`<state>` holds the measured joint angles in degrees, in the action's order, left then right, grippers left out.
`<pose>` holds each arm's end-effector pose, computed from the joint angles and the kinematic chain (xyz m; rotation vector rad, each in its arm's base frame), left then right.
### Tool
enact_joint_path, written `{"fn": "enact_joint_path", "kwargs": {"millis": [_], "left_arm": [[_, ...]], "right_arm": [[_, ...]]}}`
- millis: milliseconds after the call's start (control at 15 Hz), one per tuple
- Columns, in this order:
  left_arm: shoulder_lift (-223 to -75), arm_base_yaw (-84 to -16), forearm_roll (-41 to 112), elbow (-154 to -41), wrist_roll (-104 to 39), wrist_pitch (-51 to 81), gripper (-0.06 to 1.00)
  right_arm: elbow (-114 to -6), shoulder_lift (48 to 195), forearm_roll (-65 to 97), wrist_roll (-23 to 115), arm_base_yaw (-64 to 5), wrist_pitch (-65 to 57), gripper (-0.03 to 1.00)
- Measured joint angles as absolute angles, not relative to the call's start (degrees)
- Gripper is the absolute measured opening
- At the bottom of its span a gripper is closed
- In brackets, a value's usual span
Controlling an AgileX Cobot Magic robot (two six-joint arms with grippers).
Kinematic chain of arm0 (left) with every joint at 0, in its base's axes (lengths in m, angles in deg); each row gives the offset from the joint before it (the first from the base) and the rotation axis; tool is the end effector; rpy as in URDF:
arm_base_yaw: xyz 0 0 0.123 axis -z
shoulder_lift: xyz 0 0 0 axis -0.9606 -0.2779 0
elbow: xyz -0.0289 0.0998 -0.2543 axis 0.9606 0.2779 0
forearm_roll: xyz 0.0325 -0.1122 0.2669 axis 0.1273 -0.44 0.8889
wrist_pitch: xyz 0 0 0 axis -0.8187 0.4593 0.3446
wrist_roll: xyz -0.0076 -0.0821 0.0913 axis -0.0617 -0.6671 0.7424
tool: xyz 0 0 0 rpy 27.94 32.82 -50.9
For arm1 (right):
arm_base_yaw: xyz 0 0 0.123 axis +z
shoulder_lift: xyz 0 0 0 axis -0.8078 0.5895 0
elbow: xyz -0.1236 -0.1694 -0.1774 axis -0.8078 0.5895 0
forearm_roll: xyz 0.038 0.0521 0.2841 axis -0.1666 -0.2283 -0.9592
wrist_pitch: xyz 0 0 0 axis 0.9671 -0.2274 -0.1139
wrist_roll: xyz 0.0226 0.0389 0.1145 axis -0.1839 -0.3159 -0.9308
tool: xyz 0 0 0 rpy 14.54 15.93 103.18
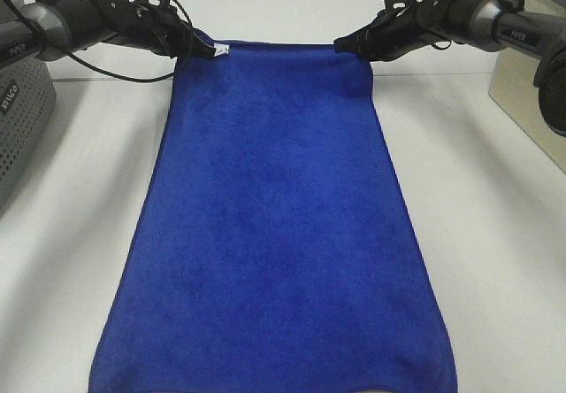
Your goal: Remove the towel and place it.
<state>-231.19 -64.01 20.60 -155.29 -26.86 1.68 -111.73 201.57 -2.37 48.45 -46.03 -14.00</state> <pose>0.6449 -0.1296 0.0950 0.4936 2.0051 -0.1118 0.6371 0.1060 0.0795 -0.2406 2.1489 0.2329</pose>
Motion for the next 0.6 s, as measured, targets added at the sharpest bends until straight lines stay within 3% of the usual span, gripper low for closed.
{"fn": "enact_joint_path", "kwargs": {"millis": [600], "left_arm": [[-236.4,-63.6,20.7,-155.3,-26.7,8.6,0.0]], "right_arm": [[-111.7,203.1,-2.5,48.6,-45.6,-11.4,0.02]]}}
